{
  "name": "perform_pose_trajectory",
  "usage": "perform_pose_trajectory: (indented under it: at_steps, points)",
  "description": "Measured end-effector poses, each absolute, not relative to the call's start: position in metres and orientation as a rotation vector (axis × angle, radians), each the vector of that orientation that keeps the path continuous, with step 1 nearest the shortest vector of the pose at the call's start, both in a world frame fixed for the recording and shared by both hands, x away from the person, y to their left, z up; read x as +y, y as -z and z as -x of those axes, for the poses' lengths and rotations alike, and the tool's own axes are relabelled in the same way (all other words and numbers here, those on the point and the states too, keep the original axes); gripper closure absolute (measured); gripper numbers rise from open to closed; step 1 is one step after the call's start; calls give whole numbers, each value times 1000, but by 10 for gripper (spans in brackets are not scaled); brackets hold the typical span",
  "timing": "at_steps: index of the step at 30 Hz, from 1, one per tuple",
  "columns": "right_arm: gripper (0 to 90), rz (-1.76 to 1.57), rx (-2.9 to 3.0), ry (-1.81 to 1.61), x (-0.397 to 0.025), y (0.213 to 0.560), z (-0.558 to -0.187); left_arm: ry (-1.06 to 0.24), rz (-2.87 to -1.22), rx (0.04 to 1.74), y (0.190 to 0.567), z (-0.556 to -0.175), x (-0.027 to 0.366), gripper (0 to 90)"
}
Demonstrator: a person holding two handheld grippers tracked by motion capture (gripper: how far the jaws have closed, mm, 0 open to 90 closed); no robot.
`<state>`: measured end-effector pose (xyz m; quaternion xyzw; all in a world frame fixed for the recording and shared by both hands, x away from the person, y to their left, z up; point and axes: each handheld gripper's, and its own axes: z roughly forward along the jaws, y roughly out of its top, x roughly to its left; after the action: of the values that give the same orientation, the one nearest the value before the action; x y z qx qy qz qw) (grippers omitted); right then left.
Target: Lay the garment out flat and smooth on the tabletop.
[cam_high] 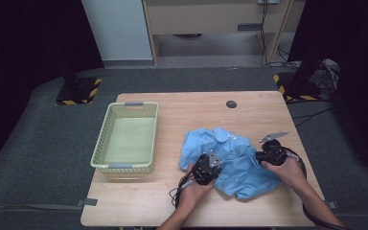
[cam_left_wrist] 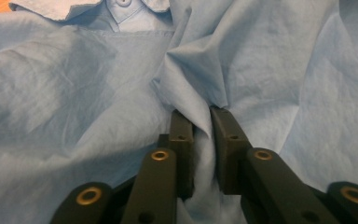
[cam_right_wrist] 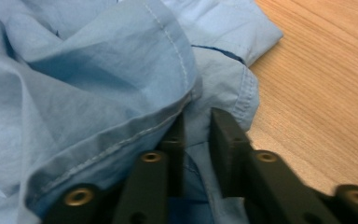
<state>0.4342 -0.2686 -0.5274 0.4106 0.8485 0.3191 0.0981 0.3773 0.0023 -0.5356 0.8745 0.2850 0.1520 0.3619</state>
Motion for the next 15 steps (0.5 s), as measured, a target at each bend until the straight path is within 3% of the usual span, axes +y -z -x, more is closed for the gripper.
perform_pose_trajectory:
  at_steps: [3, 9, 15]
  points:
    - [894, -1213, 2522, -931, -268, 527, -434, -385, -2246, 748, 535, -379, 2, 749]
    - [900, -1218, 2517, -931, -270, 525, -433, -404, -2209, 786, 520, -375, 7, 537]
    - [900, -1193, 2505, -965, -273, 516, -428, -375, -2153, 763, 493, -369, -1, 407]
